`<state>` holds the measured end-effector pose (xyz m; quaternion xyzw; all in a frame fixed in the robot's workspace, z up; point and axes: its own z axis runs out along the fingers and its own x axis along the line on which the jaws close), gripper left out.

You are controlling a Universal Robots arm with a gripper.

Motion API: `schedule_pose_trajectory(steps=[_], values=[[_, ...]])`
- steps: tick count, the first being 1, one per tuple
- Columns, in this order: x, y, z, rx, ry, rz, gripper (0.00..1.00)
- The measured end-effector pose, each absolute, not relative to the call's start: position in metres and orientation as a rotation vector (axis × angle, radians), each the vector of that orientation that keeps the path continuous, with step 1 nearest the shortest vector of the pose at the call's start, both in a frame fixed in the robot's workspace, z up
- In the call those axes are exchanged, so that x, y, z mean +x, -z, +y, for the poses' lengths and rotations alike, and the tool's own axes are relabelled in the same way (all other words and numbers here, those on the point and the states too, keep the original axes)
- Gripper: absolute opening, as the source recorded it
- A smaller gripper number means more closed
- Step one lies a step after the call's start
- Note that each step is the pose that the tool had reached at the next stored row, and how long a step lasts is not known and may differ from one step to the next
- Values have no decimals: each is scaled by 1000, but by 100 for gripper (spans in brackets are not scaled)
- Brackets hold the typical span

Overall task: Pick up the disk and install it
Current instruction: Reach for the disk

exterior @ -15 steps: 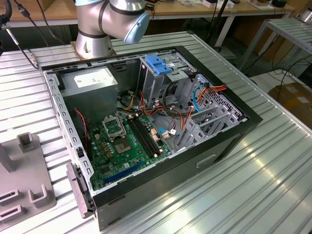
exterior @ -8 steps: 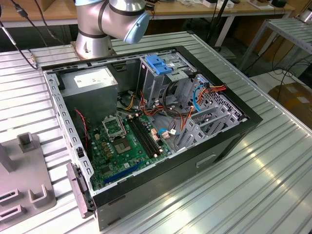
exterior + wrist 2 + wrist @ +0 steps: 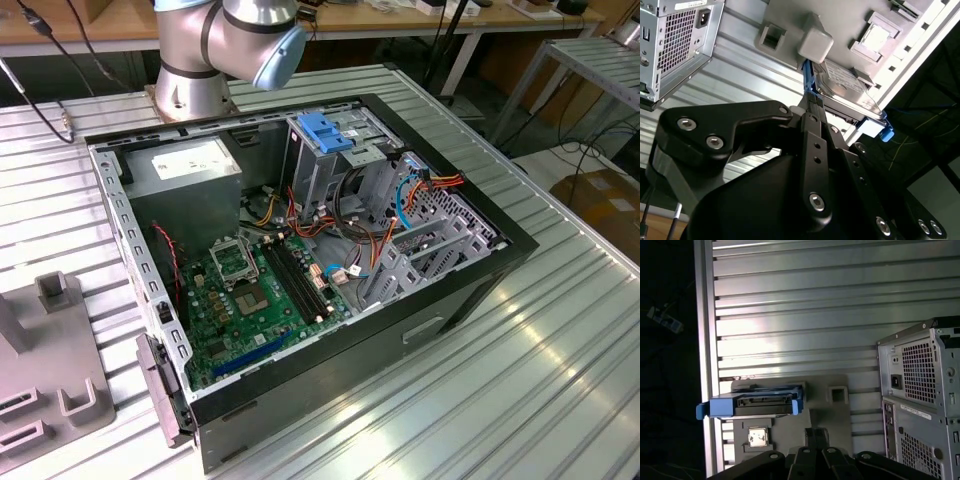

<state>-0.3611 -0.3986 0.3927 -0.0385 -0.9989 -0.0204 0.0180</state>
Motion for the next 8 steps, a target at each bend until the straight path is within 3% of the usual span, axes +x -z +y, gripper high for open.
schedule_pose_trajectory(steps=[8], values=[[-375,-393,-398,-120,63,-3103,10]])
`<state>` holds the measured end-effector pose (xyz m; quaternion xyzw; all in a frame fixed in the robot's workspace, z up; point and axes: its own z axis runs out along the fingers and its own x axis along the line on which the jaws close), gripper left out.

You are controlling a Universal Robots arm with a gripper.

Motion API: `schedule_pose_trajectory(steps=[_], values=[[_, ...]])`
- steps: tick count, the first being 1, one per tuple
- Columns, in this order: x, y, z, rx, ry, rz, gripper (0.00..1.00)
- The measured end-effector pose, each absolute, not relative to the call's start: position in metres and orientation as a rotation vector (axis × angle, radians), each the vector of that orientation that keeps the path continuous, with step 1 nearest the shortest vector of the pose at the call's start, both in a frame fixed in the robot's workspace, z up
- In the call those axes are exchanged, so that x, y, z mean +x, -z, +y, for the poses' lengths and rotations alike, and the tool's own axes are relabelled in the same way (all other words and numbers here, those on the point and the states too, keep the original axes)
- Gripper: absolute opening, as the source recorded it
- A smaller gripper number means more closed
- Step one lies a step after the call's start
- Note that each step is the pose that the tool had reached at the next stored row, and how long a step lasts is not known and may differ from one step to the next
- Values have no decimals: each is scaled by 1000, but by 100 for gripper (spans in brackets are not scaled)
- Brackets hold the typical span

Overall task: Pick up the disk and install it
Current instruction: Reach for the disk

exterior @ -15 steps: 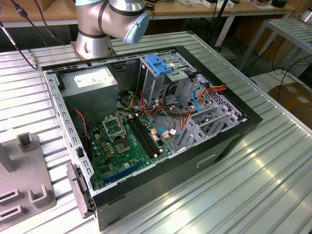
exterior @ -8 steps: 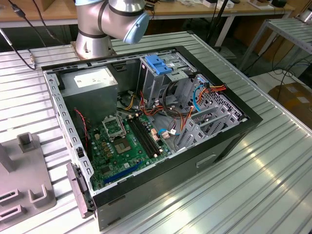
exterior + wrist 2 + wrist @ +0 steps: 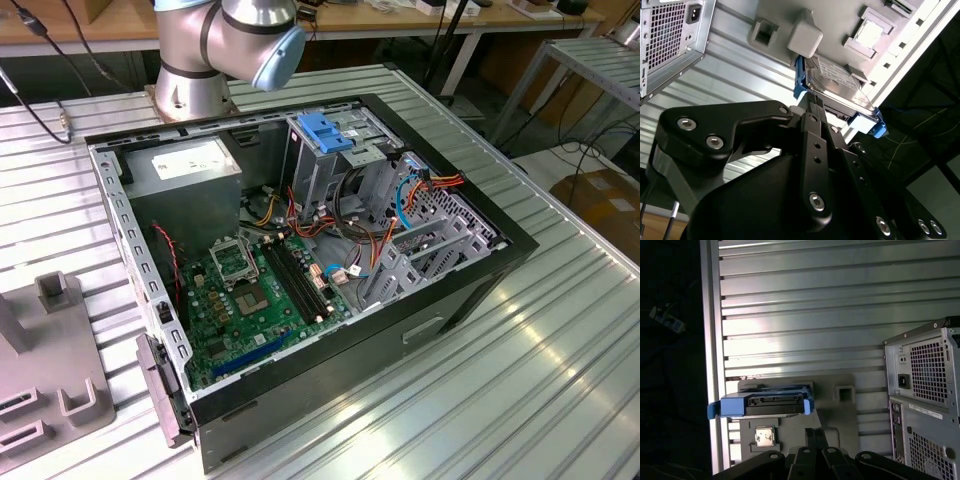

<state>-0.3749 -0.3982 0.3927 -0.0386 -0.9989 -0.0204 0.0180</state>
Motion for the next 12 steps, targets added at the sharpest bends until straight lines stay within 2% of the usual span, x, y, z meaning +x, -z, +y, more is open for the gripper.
schedule_pose_trajectory(steps=[12], values=[[-391,-393,-396,-120,64,-3103,10]])
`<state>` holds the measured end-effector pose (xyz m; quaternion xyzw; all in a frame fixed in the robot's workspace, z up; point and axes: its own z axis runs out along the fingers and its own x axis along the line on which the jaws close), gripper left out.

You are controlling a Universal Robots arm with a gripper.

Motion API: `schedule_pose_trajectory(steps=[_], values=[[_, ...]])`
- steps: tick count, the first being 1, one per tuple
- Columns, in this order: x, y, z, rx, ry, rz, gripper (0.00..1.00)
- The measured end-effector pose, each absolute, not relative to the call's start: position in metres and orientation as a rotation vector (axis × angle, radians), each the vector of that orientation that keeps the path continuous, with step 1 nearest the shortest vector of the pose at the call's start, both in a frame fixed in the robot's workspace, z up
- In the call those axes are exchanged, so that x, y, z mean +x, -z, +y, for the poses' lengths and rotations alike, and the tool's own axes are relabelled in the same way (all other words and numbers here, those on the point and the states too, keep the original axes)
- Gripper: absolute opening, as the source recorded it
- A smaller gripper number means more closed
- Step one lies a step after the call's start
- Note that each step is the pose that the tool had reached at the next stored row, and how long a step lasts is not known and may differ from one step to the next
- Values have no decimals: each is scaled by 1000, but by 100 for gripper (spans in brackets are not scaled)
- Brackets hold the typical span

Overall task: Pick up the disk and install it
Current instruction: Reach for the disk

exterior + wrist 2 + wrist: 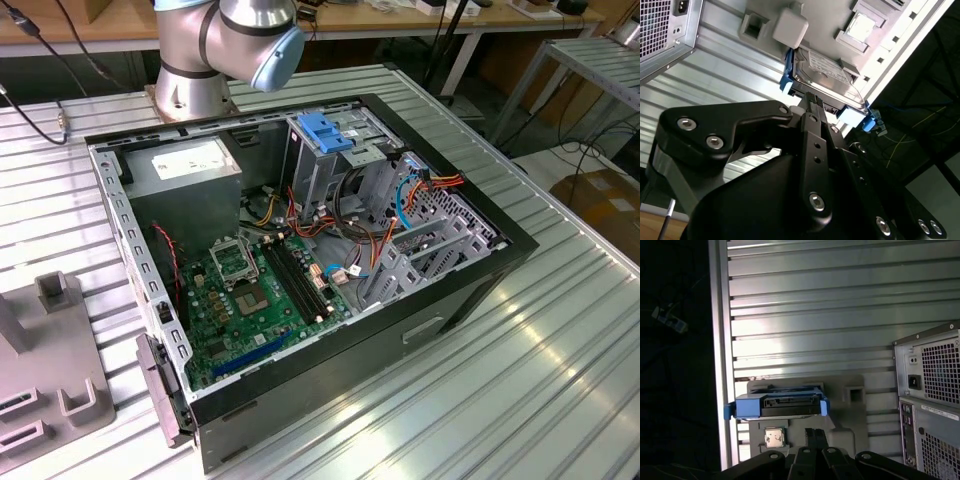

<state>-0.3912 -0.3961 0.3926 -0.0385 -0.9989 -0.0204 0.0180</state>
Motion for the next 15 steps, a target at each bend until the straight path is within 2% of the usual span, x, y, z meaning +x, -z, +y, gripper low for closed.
schedule_pose_trajectory(steps=[15], values=[[-415,-392,-391,-120,63,-3103,10]])
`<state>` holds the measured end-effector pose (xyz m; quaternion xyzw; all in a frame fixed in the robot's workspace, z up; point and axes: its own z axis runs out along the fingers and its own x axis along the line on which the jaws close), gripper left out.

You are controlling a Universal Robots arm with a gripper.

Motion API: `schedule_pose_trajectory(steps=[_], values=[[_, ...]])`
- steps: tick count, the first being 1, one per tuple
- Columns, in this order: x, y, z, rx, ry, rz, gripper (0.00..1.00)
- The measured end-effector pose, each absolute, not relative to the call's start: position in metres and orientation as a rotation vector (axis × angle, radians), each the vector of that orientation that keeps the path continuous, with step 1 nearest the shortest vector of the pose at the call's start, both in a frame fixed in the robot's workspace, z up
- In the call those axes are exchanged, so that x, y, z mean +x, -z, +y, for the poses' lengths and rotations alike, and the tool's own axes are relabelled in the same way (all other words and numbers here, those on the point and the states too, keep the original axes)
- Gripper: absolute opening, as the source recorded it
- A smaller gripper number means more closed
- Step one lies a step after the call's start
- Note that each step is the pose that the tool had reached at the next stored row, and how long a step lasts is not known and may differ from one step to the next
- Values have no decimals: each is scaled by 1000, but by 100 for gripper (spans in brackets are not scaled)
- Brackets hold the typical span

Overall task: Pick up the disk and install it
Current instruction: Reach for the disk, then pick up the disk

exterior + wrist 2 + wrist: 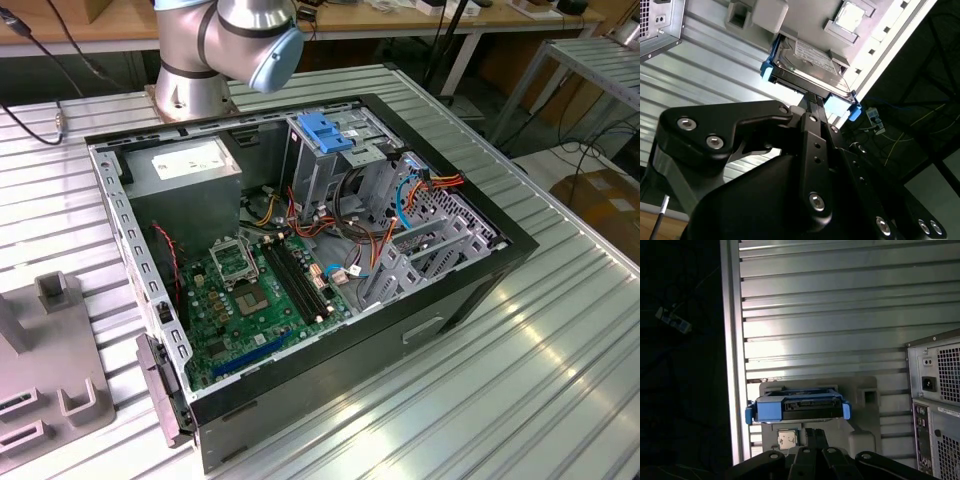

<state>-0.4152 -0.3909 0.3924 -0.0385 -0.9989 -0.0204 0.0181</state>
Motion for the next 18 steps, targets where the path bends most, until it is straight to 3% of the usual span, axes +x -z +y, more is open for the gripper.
schedule_pose_trajectory(steps=[18], values=[[-450,-392,-386,-120,63,-3102,10]])
